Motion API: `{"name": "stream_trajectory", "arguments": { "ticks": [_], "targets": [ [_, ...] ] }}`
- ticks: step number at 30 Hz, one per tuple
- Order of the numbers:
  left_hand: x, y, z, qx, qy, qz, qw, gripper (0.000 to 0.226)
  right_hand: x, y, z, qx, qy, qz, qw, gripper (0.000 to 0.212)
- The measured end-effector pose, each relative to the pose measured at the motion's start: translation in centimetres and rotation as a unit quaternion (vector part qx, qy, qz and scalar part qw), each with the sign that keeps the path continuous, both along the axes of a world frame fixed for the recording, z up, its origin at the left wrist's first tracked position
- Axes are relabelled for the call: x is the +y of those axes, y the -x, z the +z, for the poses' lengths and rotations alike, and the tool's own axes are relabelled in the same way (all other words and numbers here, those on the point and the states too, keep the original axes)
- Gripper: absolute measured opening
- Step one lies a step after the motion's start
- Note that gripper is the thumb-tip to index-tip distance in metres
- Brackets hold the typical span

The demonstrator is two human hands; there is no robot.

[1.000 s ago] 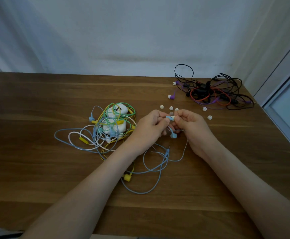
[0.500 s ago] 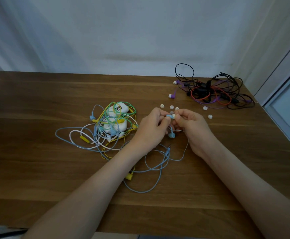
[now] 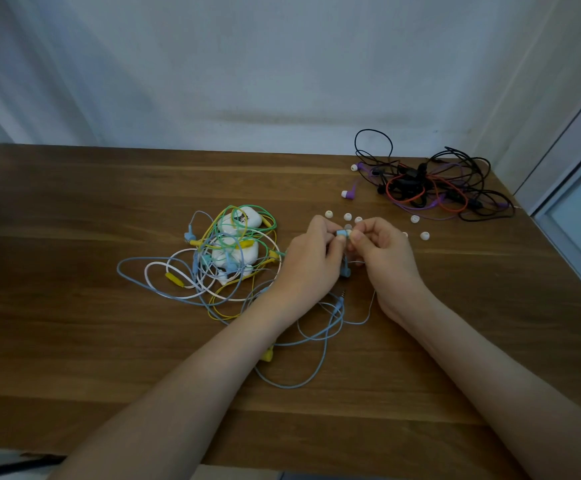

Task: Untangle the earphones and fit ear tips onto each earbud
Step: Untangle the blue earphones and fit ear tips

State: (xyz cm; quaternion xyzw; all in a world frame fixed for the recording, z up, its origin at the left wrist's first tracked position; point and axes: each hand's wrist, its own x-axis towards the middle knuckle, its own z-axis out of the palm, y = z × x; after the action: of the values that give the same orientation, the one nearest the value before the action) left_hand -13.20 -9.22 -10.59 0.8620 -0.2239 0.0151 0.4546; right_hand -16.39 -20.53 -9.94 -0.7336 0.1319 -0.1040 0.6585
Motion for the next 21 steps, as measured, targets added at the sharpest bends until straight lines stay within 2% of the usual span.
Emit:
{"name": "stream_trajectory", "arguments": {
  "ticks": [9, 14, 17, 21],
  "targets": [
    [0.06, 0.23, 0.2, 0.041, 0.044, 0.013, 0.998, 0.012, 0.47, -0.04, -0.57, -0.031, 0.09, -0.029, 0.995, 0.013],
    [-0.01, 0.08, 0.02, 0.035, 0.038, 0.016, 0.999, 0.008, 0.51, 0.01, -0.69, -0.034, 0.118, -0.029, 0.992, 0.016],
    [0.01, 0.05, -0.01, 0.037, 0.05, 0.018, 0.998, 0.01, 0.44, -0.12, -0.76, -0.04, 0.106, -0.024, 0.993, 0.012],
    [0.15, -0.18, -0.1, 0.077, 0.101, 0.017, 0.992, 0.012, 0.27, -0.06, -0.7, -0.051, 0.043, -0.012, 0.998, 0.014]
  ]
}}
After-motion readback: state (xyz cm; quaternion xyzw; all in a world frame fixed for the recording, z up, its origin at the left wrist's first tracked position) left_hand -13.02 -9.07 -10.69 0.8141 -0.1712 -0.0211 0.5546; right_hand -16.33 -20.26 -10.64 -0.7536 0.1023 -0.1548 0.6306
